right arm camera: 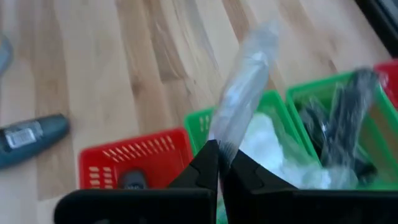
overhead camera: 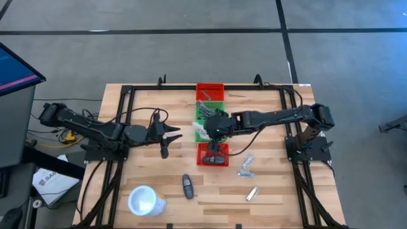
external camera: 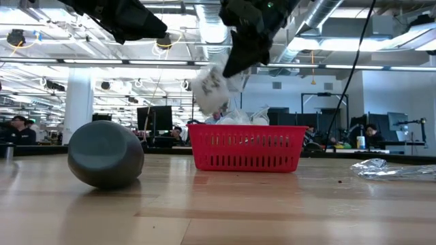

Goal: Pick & Place Travel size toiletries
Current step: Put the white cotton pack into the top green bin

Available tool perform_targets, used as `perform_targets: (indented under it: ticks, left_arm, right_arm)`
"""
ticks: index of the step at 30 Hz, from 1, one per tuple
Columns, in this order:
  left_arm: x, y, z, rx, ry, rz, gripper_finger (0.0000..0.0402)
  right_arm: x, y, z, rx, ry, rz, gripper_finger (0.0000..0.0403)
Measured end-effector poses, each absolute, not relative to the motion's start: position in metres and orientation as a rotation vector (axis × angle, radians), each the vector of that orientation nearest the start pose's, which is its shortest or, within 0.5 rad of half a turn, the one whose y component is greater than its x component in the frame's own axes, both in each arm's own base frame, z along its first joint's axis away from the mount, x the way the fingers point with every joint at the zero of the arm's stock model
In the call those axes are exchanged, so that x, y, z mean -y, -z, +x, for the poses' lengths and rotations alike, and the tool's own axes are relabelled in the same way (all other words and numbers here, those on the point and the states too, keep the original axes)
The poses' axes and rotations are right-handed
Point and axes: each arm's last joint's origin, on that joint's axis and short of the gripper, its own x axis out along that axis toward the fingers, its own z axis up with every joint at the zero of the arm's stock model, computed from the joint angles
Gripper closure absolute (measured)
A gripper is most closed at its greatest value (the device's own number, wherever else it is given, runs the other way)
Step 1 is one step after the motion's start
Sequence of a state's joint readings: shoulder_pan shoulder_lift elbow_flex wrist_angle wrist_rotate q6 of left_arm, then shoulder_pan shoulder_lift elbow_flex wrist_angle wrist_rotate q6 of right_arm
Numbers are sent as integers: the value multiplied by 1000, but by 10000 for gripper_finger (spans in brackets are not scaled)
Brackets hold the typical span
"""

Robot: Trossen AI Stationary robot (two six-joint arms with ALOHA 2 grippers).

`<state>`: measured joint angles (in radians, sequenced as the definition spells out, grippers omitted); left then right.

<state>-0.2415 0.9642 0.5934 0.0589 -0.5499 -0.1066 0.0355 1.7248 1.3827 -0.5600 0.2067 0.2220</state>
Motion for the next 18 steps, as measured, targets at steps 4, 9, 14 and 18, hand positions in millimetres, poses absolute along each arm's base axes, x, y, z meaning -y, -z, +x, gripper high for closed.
perform_targets:
  ticks: [4,9,14,18]
  left_arm:
    - [35,-259,205,-274,-316,14,280]
    - [35,-259,205,-277,-316,14,284]
    - [35,-258,205,-279,-316,15,284]
    - [35,-258,205,-280,-316,16,286]
  right_arm:
    - [-1,-258,367,-927,263,142,403]
    - [5,-246,362,-967,259,198,403]
    - [11,-232,358,-992,242,243,403]
    - [20,-227,357,-991,263,271,403]
